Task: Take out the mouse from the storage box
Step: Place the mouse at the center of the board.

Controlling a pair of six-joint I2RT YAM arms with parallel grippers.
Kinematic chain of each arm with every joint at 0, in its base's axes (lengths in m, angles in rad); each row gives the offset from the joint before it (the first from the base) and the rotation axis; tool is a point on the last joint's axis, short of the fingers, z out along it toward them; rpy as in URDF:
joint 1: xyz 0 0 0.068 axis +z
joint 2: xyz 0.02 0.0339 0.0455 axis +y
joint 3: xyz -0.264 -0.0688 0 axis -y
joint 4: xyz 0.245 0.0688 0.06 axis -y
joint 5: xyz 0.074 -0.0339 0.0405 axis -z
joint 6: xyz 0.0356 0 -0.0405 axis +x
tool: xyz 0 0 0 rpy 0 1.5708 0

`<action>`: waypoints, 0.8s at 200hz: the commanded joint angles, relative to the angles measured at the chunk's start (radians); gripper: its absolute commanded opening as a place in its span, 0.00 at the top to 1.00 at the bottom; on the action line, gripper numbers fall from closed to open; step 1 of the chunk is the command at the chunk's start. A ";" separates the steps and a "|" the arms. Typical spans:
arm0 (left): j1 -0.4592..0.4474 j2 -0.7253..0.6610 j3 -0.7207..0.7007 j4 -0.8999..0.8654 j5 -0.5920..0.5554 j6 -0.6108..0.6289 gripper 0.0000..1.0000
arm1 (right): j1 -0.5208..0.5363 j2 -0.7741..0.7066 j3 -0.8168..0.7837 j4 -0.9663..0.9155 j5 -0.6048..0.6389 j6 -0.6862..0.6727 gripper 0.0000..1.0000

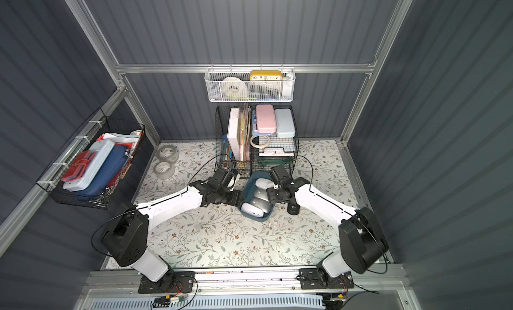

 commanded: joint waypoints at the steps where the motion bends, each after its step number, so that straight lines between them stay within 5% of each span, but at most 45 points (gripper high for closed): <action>1: 0.007 -0.033 -0.019 -0.005 -0.006 -0.012 0.30 | 0.005 -0.105 -0.090 0.011 0.043 0.193 0.47; 79: 0.007 -0.079 -0.021 0.003 -0.014 0.004 0.20 | 0.167 -0.308 -0.357 -0.011 0.086 0.552 0.48; 160: 0.005 -0.069 -0.021 0.001 -0.010 0.004 0.20 | 0.222 -0.122 -0.379 0.078 0.093 0.646 0.44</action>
